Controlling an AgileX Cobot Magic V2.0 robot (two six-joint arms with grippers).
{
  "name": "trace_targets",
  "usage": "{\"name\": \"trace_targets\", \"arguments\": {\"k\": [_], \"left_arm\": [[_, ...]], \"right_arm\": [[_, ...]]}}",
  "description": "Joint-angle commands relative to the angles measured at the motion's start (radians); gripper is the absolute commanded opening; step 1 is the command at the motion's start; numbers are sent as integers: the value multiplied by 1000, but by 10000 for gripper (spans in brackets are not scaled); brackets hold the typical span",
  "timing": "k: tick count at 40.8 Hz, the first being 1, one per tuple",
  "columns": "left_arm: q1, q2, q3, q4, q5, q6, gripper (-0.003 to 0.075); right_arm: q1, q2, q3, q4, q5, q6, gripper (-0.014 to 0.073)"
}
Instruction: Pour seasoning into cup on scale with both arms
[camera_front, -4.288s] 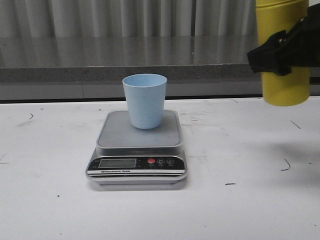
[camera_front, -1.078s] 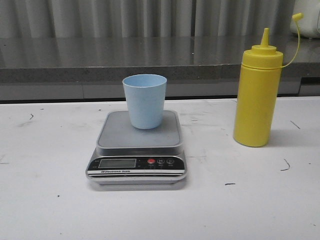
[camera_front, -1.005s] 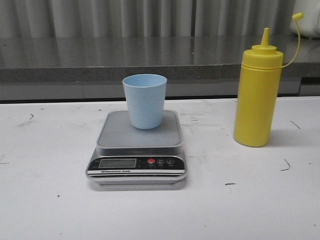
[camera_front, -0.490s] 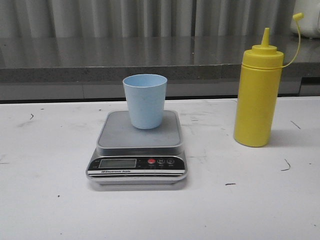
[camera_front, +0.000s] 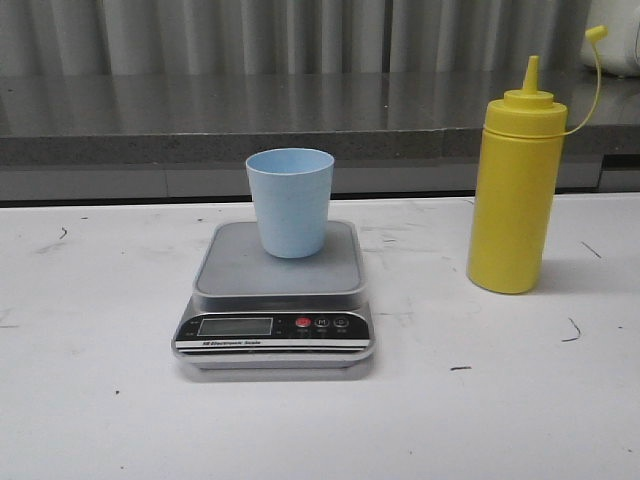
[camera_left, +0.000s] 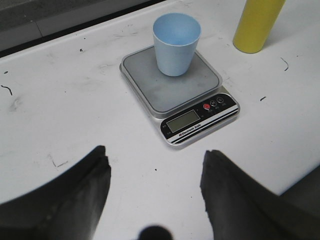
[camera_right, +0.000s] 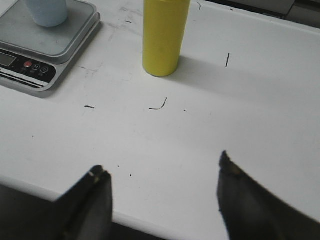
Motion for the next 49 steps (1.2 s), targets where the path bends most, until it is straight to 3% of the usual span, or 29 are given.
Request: {"name": "trace_targets", "arguments": {"k": [1,6,10,14,38,44,49], "left_arm": [[-8,0,-27,-10,-73,-4,393],[-8,0,-27,-10,-73,-4,274],[-8,0,-27,-10,-73,-4,115],[-8,0,-27,-10,-73,-4,-19],[-6,-38,-2,-15,-101,-4,-20],[99,-151,88,29,-187,-4,-20],[208,-278,226,42,-359,-4,-20]], "right_arm": [[-2,10,-32,-21,-68,-10,283],[-2,10,-32,-21,-68,-10,29],[-2,10,-32,-21,-68,-10,-110],[-2,10,-32,-21,-61,-9,-121],[-2,10,-32,-21,-58,-9,-122],[-2,10,-32,-21,-58,-9,-122],[-2,10,-32,-21,-58,-9,-122]]}}
